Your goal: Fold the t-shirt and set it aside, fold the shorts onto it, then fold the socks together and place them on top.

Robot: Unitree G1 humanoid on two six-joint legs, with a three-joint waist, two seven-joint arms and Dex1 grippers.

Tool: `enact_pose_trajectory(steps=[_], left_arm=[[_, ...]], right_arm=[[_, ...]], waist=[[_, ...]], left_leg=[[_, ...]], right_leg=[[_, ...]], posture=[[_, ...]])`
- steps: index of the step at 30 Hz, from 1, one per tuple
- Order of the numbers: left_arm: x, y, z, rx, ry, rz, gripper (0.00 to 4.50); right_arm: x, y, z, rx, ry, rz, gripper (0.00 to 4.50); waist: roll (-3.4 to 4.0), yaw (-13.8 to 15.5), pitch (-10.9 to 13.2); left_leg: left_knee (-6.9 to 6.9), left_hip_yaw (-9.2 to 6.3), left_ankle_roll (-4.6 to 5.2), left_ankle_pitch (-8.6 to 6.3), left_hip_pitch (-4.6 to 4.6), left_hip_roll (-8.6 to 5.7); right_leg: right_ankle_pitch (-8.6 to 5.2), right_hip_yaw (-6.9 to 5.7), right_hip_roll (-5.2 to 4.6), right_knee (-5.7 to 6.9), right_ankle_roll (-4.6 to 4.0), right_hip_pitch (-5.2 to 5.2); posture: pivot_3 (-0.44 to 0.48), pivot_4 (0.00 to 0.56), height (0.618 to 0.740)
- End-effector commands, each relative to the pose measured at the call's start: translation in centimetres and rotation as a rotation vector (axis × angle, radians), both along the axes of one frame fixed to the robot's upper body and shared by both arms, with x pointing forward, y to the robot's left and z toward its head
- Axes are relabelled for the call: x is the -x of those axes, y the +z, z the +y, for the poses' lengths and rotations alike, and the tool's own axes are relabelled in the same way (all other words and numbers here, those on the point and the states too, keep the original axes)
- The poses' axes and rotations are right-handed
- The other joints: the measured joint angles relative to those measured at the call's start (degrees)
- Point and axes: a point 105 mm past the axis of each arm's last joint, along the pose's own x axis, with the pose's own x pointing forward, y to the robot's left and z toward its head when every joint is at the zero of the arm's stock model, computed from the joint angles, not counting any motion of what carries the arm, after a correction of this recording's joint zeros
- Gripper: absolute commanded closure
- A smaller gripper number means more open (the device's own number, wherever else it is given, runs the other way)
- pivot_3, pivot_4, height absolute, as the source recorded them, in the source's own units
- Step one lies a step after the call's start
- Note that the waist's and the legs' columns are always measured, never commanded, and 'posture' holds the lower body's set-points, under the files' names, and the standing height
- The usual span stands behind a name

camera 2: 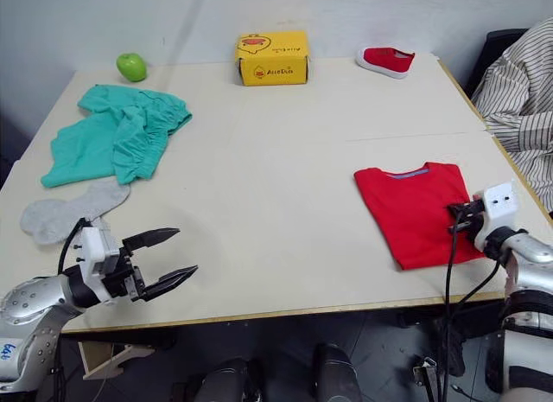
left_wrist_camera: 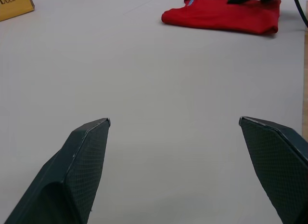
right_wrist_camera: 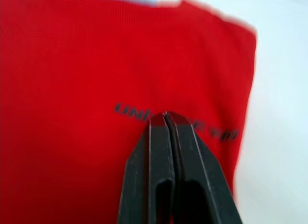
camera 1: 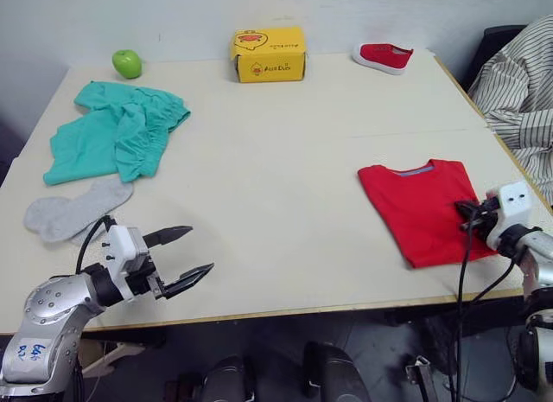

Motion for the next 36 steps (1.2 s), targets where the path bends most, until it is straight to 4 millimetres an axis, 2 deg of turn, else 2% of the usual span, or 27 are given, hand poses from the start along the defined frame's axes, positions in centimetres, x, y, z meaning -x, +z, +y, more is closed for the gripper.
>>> enact_pose_trajectory(steps=[1,7,13,15,17,20,22,24,25,27,31,34,36], left_arm=[[0.3,0.9,-0.3,-0.016,-0.016,-0.054,0.00],[0.3,0.8,-0.1,-0.017,-0.005,-0.057,0.00],[0.4,0.5,0.3,-0.023,0.003,-0.044,0.00],[0.4,0.4,0.6,-0.034,0.010,-0.043,0.00],[0.4,0.4,1.8,-0.047,0.049,-0.055,0.00],[0.8,0.7,3.8,-0.049,0.104,-0.050,0.00],[1.3,0.6,5.8,-0.054,0.181,-0.027,0.00],[2.0,0.5,7.9,-0.058,0.258,-0.012,0.00],[2.3,0.4,9.0,-0.063,0.300,-0.011,0.00],[2.8,0.4,10.7,-0.067,0.377,-0.023,0.00],[4.4,0.0,14.7,-0.046,0.591,-0.046,0.00],[6.8,-1.3,18.2,-0.030,0.773,-0.016,0.00],[8.3,-2.1,19.8,-0.023,0.858,0.010,0.00]], right_arm=[[1.3,-0.2,-3.0,-0.031,-0.181,-0.049,4.47],[2.9,-0.1,-6.5,-0.174,-0.408,-0.136,4.47],[2.5,0.1,-6.3,-0.181,-0.428,-0.159,4.47],[2.2,1.9,-6.3,-0.179,-0.400,-0.227,4.47],[1.7,5.5,-4.9,-0.172,-0.241,-0.358,4.47],[1.5,7.6,-2.3,-0.180,-0.022,-0.371,4.47],[1.9,9.1,0.7,-0.174,0.154,-0.376,4.11],[2.9,9.6,4.6,-0.078,0.342,-0.358,3.58],[3.4,9.6,5.8,-0.065,0.387,-0.361,3.23],[4.4,9.5,7.7,-0.074,0.433,-0.351,2.54],[6.9,7.4,12.8,0.099,0.647,-0.306,1.07],[7.6,6.3,14.4,0.100,0.696,-0.287,0.02],[7.7,6.0,14.8,0.088,0.706,-0.300,0.02]], waist=[[-0.01,0.30,-0.01],[-0.01,0.60,0.00],[-0.01,0.22,0.00],[-0.01,0.00,0.00],[0.00,-0.25,0.00],[0.02,-0.79,0.02],[0.02,-0.75,0.02],[0.02,-0.58,0.02],[0.02,-0.48,0.02],[0.00,-0.35,0.02],[-0.03,0.62,0.01],[-0.15,0.76,0.00],[-0.26,0.73,0.06]], left_leg=[[0.00,0.00,0.00,0.00,0.01,0.01],[0.00,0.05,0.00,0.00,0.08,-0.01],[-0.06,0.18,0.00,0.00,0.21,0.00],[-0.08,0.22,0.00,0.00,0.26,0.00],[-0.10,0.23,-0.01,0.00,0.27,0.00],[-0.15,0.29,0.00,0.00,0.33,0.03],[-0.17,0.28,-0.01,-0.01,0.34,0.09],[-0.18,0.23,-0.06,-0.05,0.37,0.11],[-0.19,0.21,-0.07,-0.06,0.36,0.13],[-0.21,0.16,-0.12,-0.12,0.36,0.17],[-0.18,0.18,-0.01,-0.29,0.35,0.10],[-0.16,0.18,0.00,-0.33,0.37,0.11],[-0.15,0.19,-0.02,-0.36,0.38,0.13]], right_leg=[[0.00,0.04,0.00,0.00,0.00,0.02],[0.00,0.13,0.01,0.03,0.00,0.02],[-0.01,0.25,0.03,0.12,-0.01,0.02],[-0.01,0.26,0.03,0.14,-0.01,0.02],[-0.01,0.26,0.04,0.14,-0.01,0.02],[-0.01,0.28,0.07,0.16,-0.01,0.01],[-0.02,0.30,0.03,0.19,-0.04,0.00],[-0.06,0.38,-0.01,0.23,-0.09,0.01],[-0.08,0.36,-0.03,0.23,-0.12,0.00],[-0.11,0.35,-0.07,0.23,-0.17,0.02],[-0.10,0.28,-0.13,0.18,-0.16,0.02],[-0.10,0.27,-0.13,0.16,-0.16,0.02],[-0.10,0.25,-0.15,0.16,-0.17,0.00]], posture=[[0.000,0.150,0.740],[0.000,0.150,0.740],[0.000,0.150,0.740],[0.000,0.150,0.740],[0.000,0.150,0.740],[0.000,0.150,0.740],[0.000,0.150,0.740],[0.000,0.150,0.740],[0.000,0.150,0.740],[0.000,0.150,0.740],[0.000,0.150,0.740],[0.000,0.150,0.740],[0.000,0.150,0.740]])
